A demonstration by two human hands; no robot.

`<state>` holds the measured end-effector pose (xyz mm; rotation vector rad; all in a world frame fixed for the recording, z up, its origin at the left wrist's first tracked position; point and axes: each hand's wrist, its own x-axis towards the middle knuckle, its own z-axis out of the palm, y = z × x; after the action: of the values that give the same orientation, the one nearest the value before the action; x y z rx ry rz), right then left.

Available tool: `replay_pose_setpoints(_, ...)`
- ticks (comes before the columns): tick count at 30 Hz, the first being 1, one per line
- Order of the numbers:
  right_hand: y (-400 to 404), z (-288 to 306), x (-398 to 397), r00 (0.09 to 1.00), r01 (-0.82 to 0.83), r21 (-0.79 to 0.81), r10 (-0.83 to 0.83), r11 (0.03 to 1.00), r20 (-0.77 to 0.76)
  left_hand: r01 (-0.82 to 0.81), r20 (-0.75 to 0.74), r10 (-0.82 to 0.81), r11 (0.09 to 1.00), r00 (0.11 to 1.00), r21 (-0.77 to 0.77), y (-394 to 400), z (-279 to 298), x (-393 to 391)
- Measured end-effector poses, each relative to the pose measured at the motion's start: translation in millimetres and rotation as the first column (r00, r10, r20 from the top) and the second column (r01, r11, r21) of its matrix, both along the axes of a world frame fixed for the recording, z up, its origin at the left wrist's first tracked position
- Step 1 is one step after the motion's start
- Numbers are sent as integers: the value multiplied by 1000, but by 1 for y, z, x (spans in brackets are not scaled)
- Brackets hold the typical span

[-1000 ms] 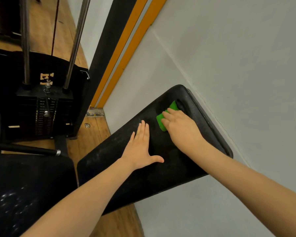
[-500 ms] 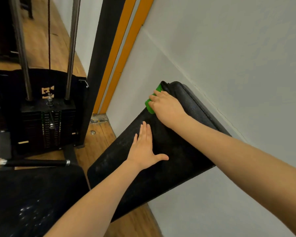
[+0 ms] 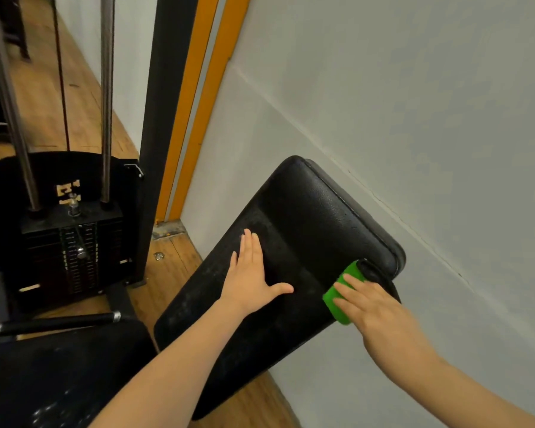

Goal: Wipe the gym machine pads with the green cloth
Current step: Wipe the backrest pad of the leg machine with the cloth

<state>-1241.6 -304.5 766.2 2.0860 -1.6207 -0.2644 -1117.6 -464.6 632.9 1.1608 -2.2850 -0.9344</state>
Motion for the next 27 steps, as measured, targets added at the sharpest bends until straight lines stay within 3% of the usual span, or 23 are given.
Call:
replay_pose_setpoints(4, -37, 16, 13, 999, -35, -141, 39, 989, 26, -1, 10, 1, 1000, 1000, 3, 0, 4, 1)
replay_pose_setpoints(7, -67, 19, 14, 998, 65, -218, -62, 974, 22, -14, 32, 14, 1000, 999, -4, 0, 6, 2)
replay_pose_setpoints(10, -52, -4, 7, 989, 149, -185, -145, 971, 35, -5, 47, 5, 1000, 999, 0, 1, 8, 2)
replay_pose_setpoints(14, -3, -44, 10, 988, 115, -178, -94, 977, 124, -5, 92, 9, 999, 996, -43, 1, 12, 5)
replay_pose_setpoints(18, -5, -31, 13, 968, 163, -273, -100, 948, 230, 44, 144, -18, 983, 989, -180, 9, 14, 6)
replay_pose_setpoints(22, -22, -19, 5, 952, 256, -315, -182, 914, 247, 89, 211, -46, 976, 976, -197, 24, 13, 7)
replay_pose_setpoints(27, 0, -61, 4, 954, 182, -296, -95, 938, 285, 136, 261, -85, 973, 962, -185, 29, 12, 13)
